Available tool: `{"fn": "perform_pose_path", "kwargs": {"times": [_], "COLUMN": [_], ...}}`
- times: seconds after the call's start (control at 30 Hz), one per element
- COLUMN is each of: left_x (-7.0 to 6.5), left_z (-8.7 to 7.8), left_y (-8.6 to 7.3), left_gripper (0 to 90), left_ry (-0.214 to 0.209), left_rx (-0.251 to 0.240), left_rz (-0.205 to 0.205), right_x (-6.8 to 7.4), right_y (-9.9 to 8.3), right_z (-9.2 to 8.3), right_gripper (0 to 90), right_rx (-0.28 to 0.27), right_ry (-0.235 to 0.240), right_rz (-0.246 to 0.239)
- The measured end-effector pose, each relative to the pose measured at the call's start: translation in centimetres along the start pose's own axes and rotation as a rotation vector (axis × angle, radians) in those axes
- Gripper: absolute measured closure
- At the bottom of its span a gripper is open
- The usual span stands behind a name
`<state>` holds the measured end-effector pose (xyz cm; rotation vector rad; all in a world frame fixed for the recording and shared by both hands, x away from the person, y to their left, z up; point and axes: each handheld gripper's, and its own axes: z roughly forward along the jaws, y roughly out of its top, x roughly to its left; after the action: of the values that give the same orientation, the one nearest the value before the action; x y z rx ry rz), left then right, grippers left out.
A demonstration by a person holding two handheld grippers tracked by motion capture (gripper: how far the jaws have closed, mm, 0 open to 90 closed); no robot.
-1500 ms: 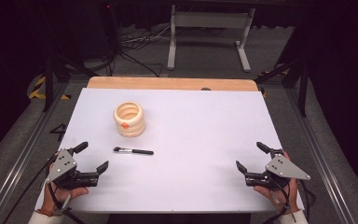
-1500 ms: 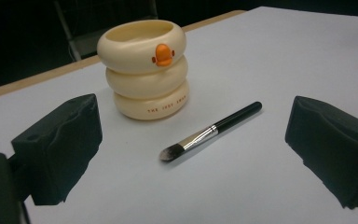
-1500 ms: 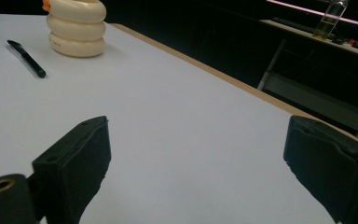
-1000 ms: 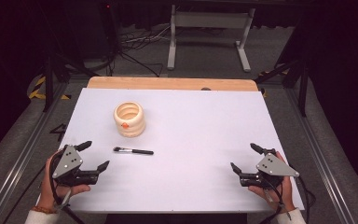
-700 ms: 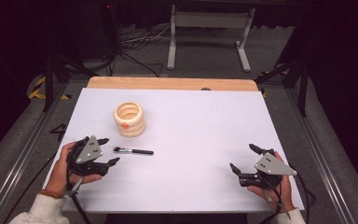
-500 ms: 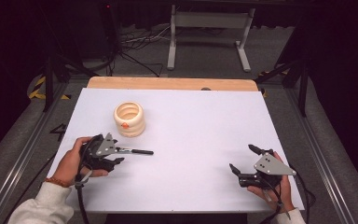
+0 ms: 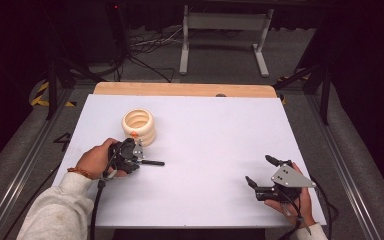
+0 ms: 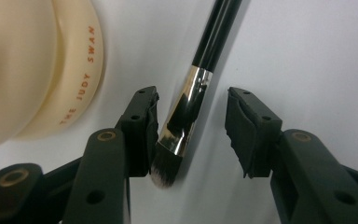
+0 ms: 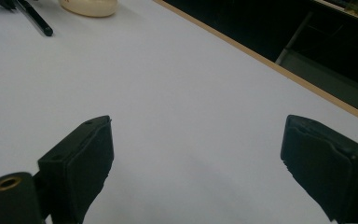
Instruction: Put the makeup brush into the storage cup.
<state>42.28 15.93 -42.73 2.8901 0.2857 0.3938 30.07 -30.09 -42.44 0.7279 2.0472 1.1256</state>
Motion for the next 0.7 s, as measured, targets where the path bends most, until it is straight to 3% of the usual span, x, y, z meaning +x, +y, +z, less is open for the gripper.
{"fn": "perform_pose_path", "kwargs": {"times": [0.2,0.27,0.4,0.7], "left_x": [0.4,0.3,0.4,0.4], "left_z": [0.1,0.2,0.1,0.5], "left_y": [0.5,0.9,1.3,2.6], "left_gripper": [68.3,73.7,74.1,72.8], "left_ry": [-0.078,-0.082,-0.088,-0.094], "left_rx": [0.04,0.06,0.1,0.168], "left_rz": [0.026,0.035,0.016,0.04], "right_x": [-0.1,0.0,0.1,0.2], "right_y": [-0.1,-0.1,0.0,-0.1], "right_z": [-0.1,0.0,0.1,0.3], "right_gripper": [11.2,11.1,11.1,11.1], "right_rx": [-0.004,0.002,0.01,0.018], "right_ry": [-0.011,-0.007,0.001,0.009], "right_rz": [0.005,0.005,-0.004,-0.01]}}
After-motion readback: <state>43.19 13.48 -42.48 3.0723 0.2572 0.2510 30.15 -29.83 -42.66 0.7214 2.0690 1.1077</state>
